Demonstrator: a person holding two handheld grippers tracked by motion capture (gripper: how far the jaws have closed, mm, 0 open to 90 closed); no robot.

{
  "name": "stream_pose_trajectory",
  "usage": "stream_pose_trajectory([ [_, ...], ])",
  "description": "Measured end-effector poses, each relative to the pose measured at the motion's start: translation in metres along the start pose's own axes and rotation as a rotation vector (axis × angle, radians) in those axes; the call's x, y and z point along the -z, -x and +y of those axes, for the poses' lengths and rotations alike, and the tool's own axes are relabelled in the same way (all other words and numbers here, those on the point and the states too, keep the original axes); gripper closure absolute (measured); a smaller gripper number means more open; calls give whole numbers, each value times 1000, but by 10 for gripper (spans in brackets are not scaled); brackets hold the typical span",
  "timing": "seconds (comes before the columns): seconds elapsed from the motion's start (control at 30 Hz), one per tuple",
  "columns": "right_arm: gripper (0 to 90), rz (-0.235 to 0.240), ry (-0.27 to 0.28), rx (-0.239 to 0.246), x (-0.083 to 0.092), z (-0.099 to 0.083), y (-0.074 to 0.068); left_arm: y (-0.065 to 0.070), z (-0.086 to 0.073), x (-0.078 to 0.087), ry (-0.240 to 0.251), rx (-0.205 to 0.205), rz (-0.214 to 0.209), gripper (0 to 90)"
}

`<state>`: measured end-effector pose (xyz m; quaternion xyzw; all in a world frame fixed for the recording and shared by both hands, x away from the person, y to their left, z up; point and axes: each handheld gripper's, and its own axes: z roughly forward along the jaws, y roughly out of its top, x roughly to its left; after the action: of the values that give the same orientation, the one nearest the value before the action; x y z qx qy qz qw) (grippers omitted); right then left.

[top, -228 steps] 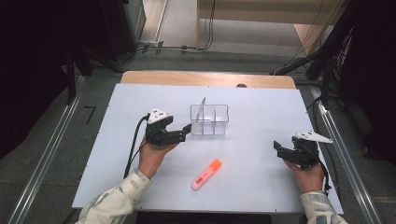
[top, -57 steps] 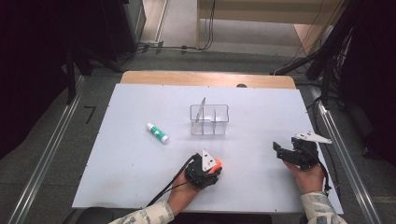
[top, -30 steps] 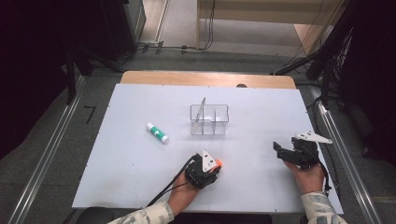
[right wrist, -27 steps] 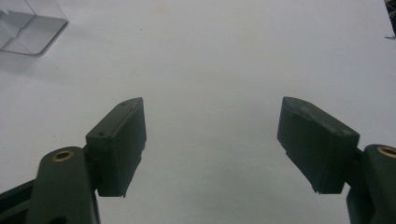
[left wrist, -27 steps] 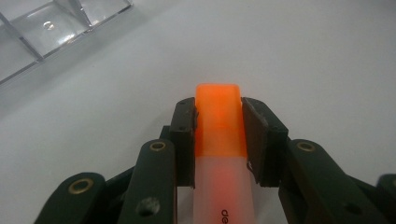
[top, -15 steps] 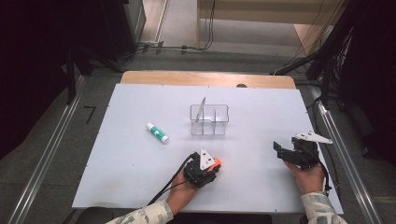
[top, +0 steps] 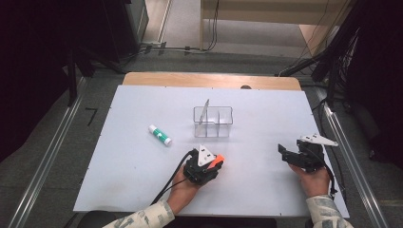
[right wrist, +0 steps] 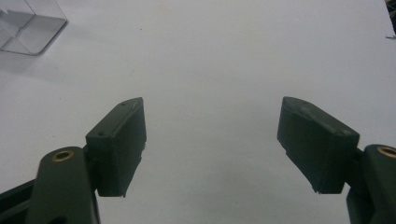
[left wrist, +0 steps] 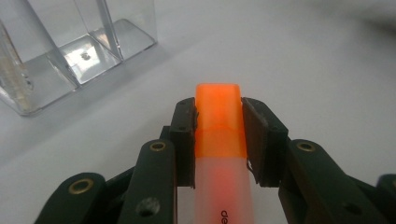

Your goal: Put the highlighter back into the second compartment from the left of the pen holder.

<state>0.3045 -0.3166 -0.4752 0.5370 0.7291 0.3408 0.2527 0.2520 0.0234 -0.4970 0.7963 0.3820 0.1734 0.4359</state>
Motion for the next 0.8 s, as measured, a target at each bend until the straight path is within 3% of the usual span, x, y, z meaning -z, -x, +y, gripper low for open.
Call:
stream_pose_trajectory([
  [0.53,223,-3,0,0,0,0,0,-14,16,12,59,52,15,675],
  [0.8,223,-3,-1,0,0,0,0,-21,25,16,82,50,39,675],
])
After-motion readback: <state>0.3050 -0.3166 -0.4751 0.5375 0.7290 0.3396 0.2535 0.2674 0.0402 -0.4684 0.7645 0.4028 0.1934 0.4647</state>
